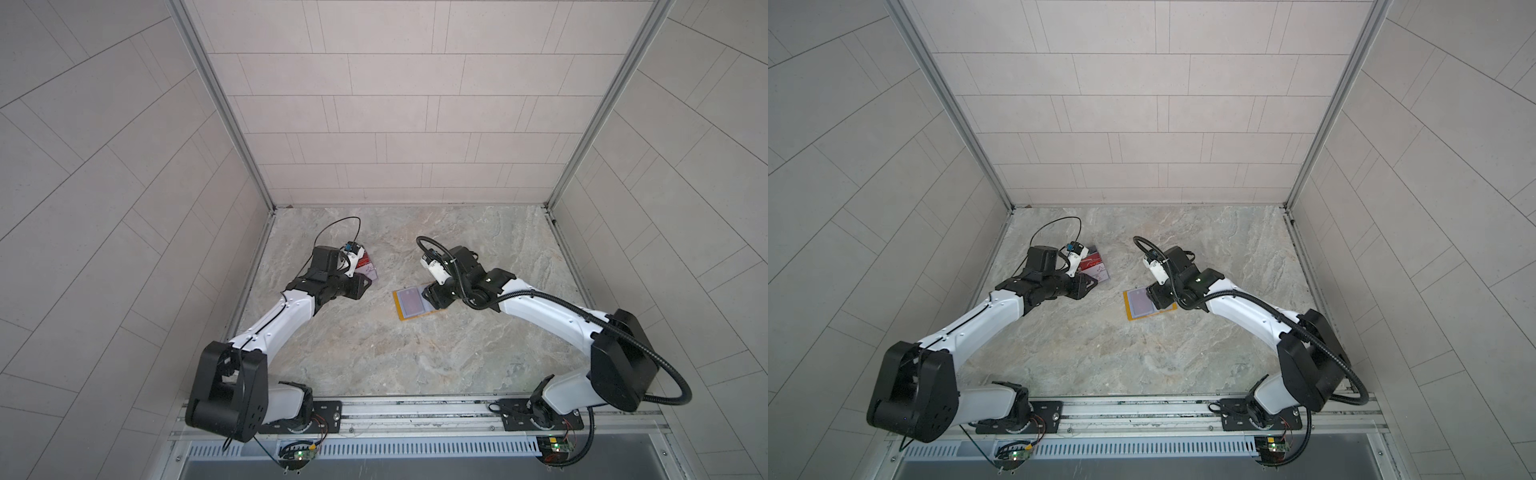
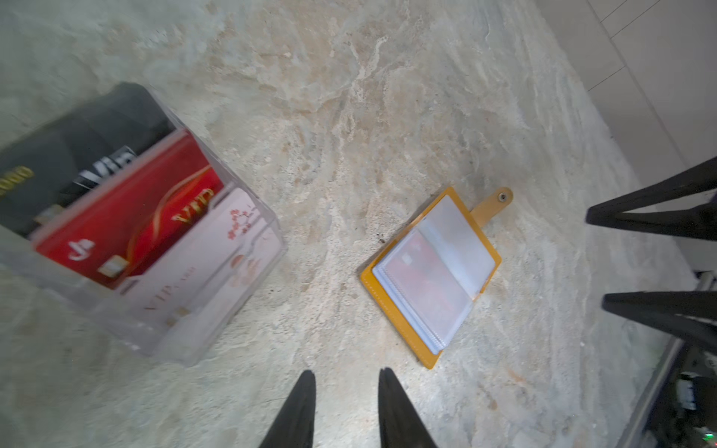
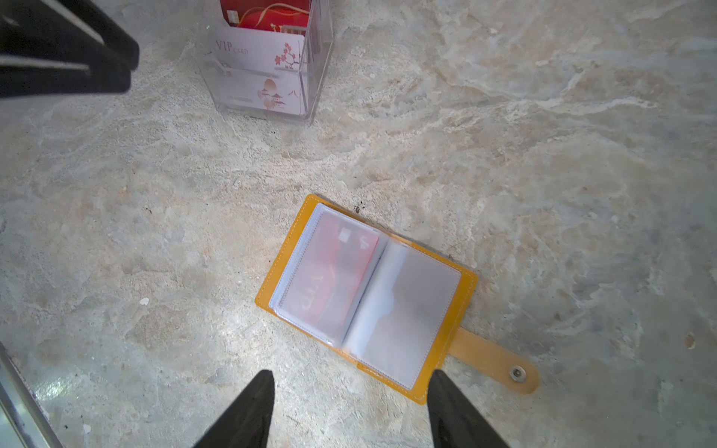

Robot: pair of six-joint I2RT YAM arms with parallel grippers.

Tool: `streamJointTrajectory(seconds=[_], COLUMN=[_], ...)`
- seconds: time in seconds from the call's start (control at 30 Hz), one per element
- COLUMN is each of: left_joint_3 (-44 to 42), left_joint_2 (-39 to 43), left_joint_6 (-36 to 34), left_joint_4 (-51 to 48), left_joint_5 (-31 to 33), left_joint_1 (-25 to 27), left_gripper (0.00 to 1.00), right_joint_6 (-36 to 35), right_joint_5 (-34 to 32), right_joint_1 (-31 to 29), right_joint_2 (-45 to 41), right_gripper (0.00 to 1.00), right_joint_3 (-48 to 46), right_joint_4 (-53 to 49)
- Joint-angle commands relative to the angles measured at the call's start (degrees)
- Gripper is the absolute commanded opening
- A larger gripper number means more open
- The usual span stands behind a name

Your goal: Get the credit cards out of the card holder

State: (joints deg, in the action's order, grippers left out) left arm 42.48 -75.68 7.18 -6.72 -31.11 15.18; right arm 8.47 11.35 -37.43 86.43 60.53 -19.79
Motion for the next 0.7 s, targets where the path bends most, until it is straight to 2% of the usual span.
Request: streamJointTrajectory(seconds=[0.0, 0.2, 0.47, 0.67], left_joint_3=[-2.61, -1.83, -2.06, -0.42], left_joint_2=[-1.94, -8.57, -16.30, -19.80], left_joint_6=[9.58, 12.07, 19.01, 19.57], left_joint_4=[12.91, 13.64, 22.77, 23.26], left_joint_5=[-3.47, 0.80, -0.18, 0.17], left_joint_1=[2.14, 5.13, 7.60, 9.43], left_gripper=[0.27, 0.21, 0.18, 0.14], right_joint_6=[4.38, 6.43, 7.24, 7.73], right_joint_5=[-2.83, -7.23, -5.81, -4.81], right_joint_1=[-0.87, -2.80, -3.78, -4.58], right_joint_2=[3.24, 8.04, 12.59, 14.90], right_gripper=[0.66, 0.66, 0.66, 0.66], right_joint_3=[2.48, 4.72, 6.54, 6.75], right_joint_4=[1.42, 1.19, -0.42, 0.34])
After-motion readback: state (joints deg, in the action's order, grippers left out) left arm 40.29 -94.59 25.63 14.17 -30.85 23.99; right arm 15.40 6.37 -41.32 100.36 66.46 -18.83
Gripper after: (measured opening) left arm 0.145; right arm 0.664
